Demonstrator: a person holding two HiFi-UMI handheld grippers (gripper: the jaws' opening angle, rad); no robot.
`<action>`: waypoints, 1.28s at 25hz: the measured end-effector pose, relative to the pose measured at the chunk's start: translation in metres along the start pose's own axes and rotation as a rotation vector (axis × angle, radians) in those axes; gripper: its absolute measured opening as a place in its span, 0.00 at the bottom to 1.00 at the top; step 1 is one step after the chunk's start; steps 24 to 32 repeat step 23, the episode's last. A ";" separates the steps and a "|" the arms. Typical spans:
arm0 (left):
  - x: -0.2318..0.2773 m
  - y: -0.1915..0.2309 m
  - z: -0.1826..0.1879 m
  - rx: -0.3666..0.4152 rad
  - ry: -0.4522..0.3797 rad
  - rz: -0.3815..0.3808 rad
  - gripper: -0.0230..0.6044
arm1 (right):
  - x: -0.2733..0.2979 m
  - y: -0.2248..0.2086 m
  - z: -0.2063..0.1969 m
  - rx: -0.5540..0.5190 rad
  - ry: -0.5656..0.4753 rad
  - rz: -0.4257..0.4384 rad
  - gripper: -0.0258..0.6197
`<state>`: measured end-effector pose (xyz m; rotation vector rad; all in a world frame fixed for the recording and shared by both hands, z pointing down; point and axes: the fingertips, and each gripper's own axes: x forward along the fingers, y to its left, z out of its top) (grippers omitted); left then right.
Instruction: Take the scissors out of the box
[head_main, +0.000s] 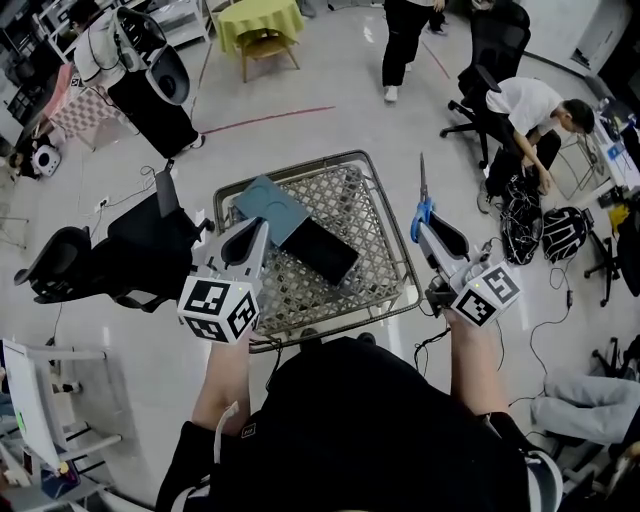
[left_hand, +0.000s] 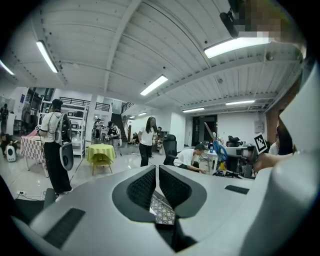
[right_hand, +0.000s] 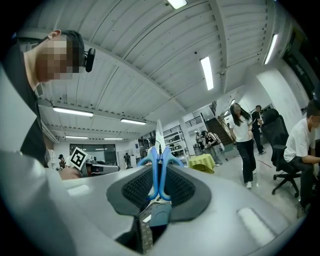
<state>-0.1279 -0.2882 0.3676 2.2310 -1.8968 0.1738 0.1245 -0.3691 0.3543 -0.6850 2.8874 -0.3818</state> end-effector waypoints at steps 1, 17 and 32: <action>0.000 0.000 0.000 0.000 0.000 -0.001 0.08 | 0.001 0.000 0.000 -0.003 0.003 0.001 0.19; -0.002 0.001 -0.009 -0.015 0.015 -0.005 0.08 | 0.012 0.010 -0.015 0.018 0.035 0.031 0.19; 0.002 0.002 -0.009 -0.013 0.017 -0.008 0.08 | 0.013 0.007 -0.015 0.020 0.034 0.027 0.19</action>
